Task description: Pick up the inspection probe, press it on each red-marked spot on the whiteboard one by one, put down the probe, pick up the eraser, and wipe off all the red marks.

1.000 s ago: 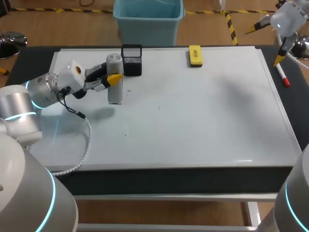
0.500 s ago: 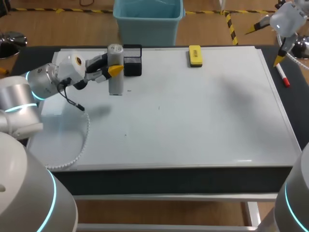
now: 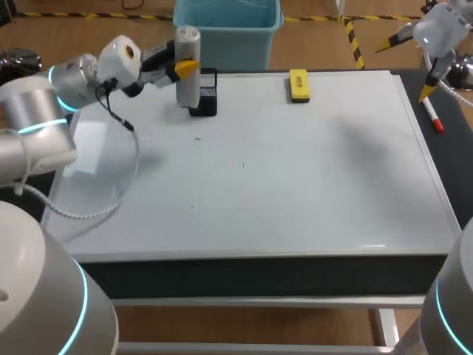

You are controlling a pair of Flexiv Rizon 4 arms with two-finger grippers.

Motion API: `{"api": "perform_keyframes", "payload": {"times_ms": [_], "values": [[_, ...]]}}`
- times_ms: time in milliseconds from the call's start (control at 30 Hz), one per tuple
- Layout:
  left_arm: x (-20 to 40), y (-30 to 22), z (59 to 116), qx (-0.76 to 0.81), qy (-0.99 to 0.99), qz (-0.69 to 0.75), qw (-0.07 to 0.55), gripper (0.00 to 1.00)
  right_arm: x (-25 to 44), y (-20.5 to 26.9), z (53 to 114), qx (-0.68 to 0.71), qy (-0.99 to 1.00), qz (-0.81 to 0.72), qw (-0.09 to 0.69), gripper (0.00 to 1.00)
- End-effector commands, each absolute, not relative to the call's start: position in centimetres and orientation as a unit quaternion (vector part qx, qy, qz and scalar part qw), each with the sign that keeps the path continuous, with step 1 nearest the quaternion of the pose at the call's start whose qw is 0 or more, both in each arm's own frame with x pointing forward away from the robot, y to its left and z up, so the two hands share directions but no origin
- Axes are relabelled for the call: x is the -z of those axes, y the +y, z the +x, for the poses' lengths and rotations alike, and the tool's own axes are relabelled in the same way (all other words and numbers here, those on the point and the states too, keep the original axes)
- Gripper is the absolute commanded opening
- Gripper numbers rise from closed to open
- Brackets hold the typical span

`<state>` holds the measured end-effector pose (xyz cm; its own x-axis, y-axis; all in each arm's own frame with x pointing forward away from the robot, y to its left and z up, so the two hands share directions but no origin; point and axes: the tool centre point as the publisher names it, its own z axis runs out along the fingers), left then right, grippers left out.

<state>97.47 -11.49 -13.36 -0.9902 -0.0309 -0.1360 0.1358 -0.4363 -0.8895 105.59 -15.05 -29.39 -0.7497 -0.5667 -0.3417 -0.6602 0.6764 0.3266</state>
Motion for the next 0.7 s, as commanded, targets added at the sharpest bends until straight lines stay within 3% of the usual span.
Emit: {"api": "perform_keyframes", "payload": {"times_ms": [33,700], "values": [[12.5,-13.1,99.1,0.848,0.525,0.067,0.037,0.00,29.3,-15.1,105.5,-0.218,0.909,-0.339,0.106,1.00],[13.8,-13.7,106.0,0.860,0.502,0.076,0.039,0.00,29.3,-15.1,105.5,-0.218,0.909,-0.339,0.106,1.00]]}}
